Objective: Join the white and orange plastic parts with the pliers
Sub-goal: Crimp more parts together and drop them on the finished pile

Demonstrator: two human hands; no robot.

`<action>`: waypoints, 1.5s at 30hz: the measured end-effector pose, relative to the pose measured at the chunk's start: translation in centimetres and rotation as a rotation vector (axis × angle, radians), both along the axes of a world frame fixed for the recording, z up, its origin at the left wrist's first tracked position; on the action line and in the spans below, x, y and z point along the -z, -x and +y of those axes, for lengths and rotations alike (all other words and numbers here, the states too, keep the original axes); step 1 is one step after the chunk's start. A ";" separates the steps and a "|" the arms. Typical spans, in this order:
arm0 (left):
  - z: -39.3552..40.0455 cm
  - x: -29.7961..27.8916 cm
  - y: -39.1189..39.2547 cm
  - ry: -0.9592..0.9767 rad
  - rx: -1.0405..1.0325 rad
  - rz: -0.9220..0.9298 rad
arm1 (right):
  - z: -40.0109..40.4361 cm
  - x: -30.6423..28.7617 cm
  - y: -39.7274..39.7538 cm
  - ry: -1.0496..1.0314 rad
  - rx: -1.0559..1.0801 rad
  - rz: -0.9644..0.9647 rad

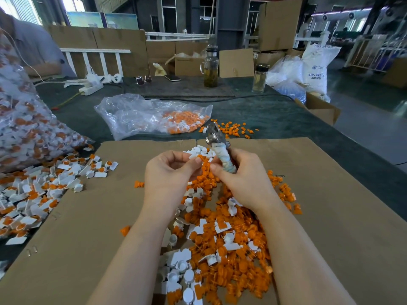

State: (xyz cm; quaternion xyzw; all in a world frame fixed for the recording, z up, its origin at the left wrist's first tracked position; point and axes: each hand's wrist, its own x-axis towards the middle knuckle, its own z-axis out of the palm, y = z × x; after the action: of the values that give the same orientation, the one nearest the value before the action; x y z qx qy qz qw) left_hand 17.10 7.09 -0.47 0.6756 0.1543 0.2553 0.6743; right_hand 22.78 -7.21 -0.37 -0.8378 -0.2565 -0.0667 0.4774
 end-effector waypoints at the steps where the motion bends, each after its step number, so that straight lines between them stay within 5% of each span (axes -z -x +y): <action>1: -0.2 0.0 0.0 -0.026 -0.006 0.022 | 0.3 0.0 0.0 -0.024 0.020 -0.019; 7: -0.5 0.0 -0.2 -0.191 -0.068 0.121 | 0.8 -0.1 0.3 -0.011 0.018 -0.076; 25: -0.5 0.1 -0.1 -0.185 -0.055 0.126 | 0.7 0.0 0.2 0.022 0.007 -0.082; 32: -0.1 -0.1 -0.1 0.021 -0.020 -0.037 | -0.9 -0.4 -0.2 0.079 -0.050 0.084; 45: 0.5 0.0 0.2 0.042 0.090 -0.152 | -1.2 -0.6 -0.3 0.259 -0.200 0.122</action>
State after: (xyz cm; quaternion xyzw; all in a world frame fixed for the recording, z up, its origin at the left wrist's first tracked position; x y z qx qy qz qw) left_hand 16.95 7.56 -0.51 0.6461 0.0771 0.2719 0.7089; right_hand 23.07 -8.46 0.21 -0.8650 -0.3156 0.0658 0.3844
